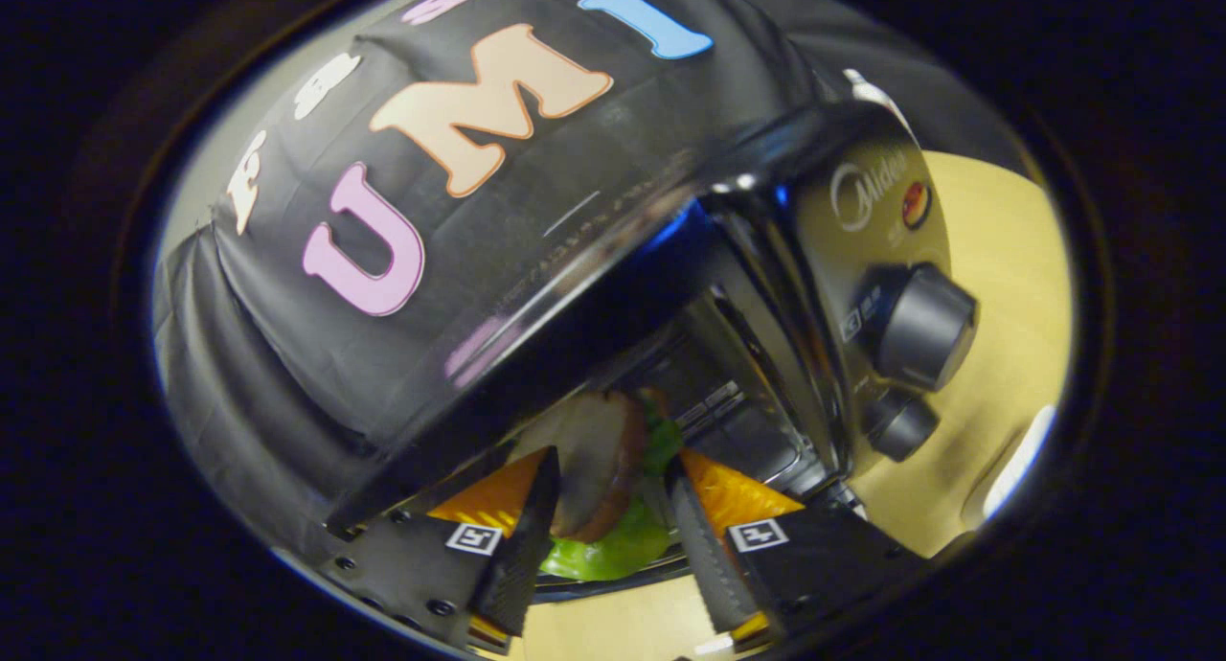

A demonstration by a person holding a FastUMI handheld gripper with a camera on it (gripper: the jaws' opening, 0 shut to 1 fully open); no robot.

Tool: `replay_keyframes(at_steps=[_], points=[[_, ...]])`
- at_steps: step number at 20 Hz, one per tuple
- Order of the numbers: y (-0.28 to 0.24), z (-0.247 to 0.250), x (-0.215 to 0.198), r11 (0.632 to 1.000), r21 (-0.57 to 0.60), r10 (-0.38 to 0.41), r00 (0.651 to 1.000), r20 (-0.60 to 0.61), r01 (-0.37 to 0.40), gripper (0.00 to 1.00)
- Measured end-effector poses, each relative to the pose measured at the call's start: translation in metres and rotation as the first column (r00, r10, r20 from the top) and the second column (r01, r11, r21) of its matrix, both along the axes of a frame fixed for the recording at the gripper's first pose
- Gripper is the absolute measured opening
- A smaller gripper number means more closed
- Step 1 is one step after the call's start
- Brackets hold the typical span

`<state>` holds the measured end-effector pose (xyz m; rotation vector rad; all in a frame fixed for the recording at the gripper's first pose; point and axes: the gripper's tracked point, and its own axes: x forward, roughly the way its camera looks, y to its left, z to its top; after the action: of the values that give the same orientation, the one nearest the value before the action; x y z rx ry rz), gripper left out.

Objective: Open the toaster oven, put the food inside, and close the toaster oven door.

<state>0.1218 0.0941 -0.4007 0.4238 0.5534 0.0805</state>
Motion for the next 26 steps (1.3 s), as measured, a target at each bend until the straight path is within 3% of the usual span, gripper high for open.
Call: replay_keyframes(at_steps=[2,8,13,18,26], points=[[-0.007,0.005,-0.009,0.994,-0.104,0.032,0.999,0.0,-0.031,0.78],[-0.027,0.05,-0.076,0.964,-0.213,0.152,0.988,-0.042,-0.157,0.99],[-0.049,0.057,-0.153,0.944,-0.213,0.211,0.959,-0.19,-0.25,0.99],[-0.071,0.023,-0.217,0.885,-0.27,0.271,0.893,-0.36,-0.378,0.99],[-0.087,-0.04,-0.232,0.89,-0.259,0.216,0.848,-0.483,-0.374,0.99]])
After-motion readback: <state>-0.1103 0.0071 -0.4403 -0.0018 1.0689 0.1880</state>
